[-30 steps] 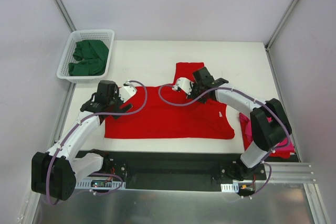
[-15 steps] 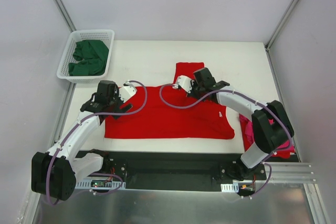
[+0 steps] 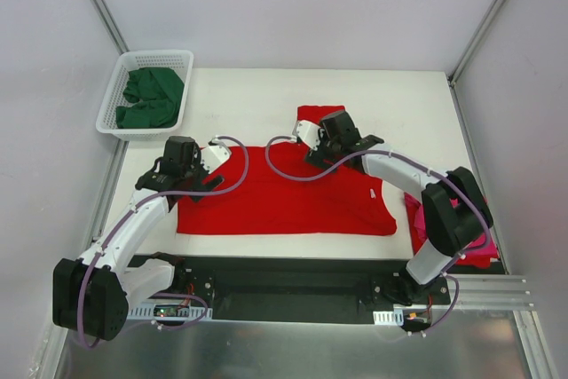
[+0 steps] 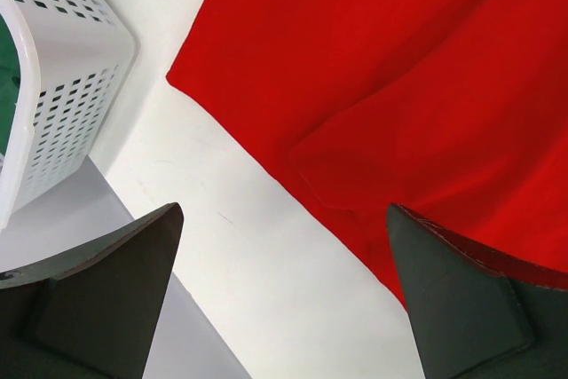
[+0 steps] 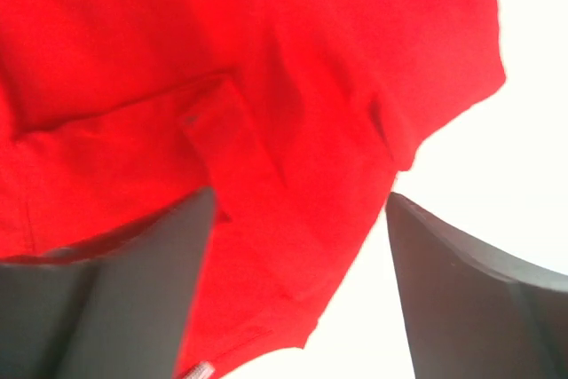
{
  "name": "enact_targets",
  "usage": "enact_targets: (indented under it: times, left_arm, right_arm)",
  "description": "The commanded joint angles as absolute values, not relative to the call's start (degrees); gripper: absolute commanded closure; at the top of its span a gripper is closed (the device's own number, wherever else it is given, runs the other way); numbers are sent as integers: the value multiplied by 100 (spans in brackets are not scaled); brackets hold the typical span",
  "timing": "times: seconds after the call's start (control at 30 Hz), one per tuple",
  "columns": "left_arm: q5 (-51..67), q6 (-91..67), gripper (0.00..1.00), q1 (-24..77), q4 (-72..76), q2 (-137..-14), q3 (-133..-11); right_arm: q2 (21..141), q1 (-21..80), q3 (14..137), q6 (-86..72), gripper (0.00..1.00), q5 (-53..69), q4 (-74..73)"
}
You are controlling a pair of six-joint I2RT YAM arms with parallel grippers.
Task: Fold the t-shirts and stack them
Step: Fold the flattened tshirt in 1/3 of the way
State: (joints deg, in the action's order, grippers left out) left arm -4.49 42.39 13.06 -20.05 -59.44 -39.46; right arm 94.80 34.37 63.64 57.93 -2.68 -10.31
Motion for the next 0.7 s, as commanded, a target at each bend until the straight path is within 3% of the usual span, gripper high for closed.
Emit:
enact_targets:
  times: [0.0, 0.37, 0.67]
  left_arm:
    - [-343, 4105, 1, 1310, -2074, -5862, -3937]
    - [-264, 4096, 1, 1310, -2083, -5985, -3982]
    - [-290, 4087, 1, 1310, -2092, -5977, -3973]
  right_arm:
    - [9256, 3463, 6372, 5774, 15, -711, -650]
    - [9096, 3068, 5695, 5889, 15, -538, -983]
    - [9623, 2505, 6055, 5915, 38, 149, -1529]
